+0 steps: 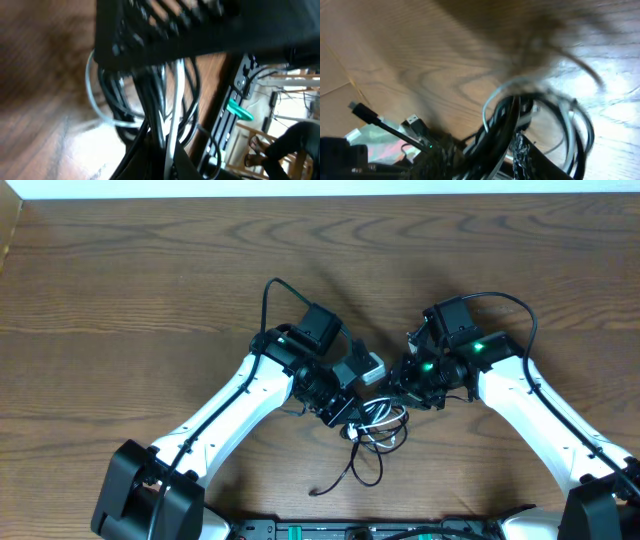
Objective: Untangle cables
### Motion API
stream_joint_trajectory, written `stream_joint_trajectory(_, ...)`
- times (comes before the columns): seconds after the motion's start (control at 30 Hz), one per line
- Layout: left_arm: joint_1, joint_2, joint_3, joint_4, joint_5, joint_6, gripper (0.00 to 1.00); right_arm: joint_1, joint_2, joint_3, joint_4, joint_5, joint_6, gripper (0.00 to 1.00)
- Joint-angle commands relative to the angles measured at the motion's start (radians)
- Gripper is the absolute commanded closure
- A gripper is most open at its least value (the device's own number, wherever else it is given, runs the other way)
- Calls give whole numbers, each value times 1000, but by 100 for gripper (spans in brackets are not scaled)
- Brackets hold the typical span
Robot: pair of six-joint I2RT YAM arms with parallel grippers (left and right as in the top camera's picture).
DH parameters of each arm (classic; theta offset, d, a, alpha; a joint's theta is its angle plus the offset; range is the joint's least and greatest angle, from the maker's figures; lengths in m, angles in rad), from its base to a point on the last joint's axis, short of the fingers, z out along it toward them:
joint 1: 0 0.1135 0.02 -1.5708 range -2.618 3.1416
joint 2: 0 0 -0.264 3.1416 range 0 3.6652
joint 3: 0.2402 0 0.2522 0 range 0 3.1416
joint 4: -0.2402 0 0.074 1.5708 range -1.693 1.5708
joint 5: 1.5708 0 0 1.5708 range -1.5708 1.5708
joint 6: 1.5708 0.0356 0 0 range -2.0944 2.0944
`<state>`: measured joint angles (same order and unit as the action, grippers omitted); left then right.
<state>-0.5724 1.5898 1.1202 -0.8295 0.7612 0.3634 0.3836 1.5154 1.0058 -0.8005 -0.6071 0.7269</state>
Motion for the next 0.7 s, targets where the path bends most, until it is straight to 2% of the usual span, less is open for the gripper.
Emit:
stream_joint_trajectory(0.0, -1, -8, -4, 29, 39, -30, 92, -2, -1, 4, -5, -62, 2, 69)
stream_joint_trajectory(0.33, -1, -8, -4, 50, 38, -47, 92, -2, -1, 4, -5, -54, 1, 99)
stream_joint_trajectory(0.53, -1, -8, -4, 50, -58, -103, 93, -2, -1, 4, -27, 21, -4, 99)
stream_joint_trajectory(0.67, -1, -8, -4, 50, -128, -141, 93, -2, -1, 4, -50, 76, -77, 99)
